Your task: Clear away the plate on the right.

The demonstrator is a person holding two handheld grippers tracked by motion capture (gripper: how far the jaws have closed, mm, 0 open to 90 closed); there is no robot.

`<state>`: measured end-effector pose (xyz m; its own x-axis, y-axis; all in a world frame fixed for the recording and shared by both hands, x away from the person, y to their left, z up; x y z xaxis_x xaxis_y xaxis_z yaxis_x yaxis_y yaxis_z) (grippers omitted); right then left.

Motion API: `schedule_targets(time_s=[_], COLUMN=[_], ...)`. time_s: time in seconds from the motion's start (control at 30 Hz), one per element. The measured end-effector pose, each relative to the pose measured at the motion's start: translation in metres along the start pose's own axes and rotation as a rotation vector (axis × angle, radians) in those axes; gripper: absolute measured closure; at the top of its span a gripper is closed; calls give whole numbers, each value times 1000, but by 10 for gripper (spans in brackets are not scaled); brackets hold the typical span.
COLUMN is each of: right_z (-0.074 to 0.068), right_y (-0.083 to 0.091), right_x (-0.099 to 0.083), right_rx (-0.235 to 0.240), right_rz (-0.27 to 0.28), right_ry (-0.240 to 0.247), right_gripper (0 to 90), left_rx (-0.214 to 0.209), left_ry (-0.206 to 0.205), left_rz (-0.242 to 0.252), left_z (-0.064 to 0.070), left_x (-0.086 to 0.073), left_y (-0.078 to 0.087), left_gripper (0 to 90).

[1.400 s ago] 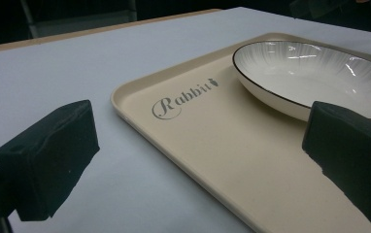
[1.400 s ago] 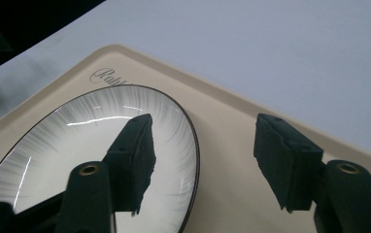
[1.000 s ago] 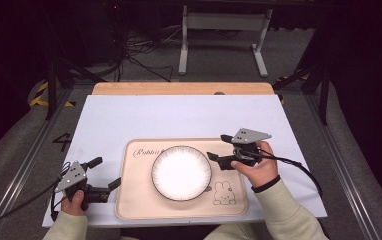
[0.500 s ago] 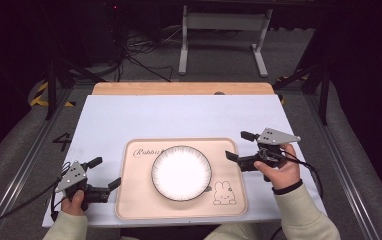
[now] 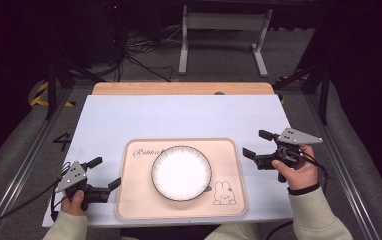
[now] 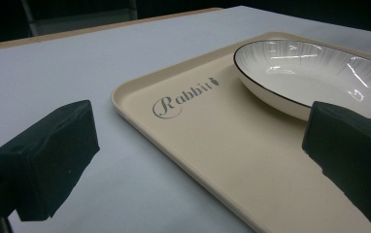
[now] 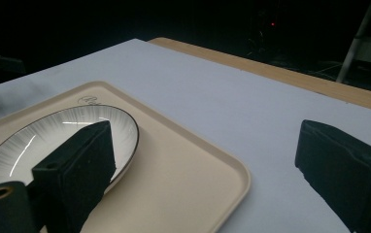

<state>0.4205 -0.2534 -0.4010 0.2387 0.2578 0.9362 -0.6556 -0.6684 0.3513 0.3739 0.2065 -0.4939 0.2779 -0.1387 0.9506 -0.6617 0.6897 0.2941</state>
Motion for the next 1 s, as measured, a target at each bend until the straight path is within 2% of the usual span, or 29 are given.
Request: schedule_targets(time_s=[0.1, 0.17, 0.47, 0.57, 0.83, 1.0], right_z=[4, 7, 20, 22, 31, 34], right_y=[4, 6, 12, 12, 14, 12], right_x=[-4, -8, -24, -33, -47, -58], right_rx=[-3, -2, -15, -5, -10, -8], right_rz=[-13, -33, -49, -55, -21, -20], right_ry=[-2, 17, 1, 4, 4, -6], right_gripper=[62, 58, 41, 39, 34, 33], left_rx=[2, 2, 1, 0, -4, -9], left_ry=[-2, -2, -7, -8, -6, -2], left_rz=[0, 0, 0, 0, 2, 2], left_z=[0, 0, 0, 0, 0, 1], left_x=[0, 0, 0, 0, 0, 0], left_y=[0, 0, 0, 0, 0, 0], left_gripper=[3, 3, 3, 3, 3, 3])
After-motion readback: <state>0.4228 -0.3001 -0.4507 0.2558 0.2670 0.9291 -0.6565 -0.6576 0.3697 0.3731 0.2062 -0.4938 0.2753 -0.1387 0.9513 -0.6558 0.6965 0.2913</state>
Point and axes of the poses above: each handheld gripper's, and its own axes: y roughly backward along the jaws, x roughly out of its top, z roughly to its right, the point moved 8 cm from there along -y, roughly forward along the jaws, and after that the axes turned 3 degrees about y, right-handed, at the moved point
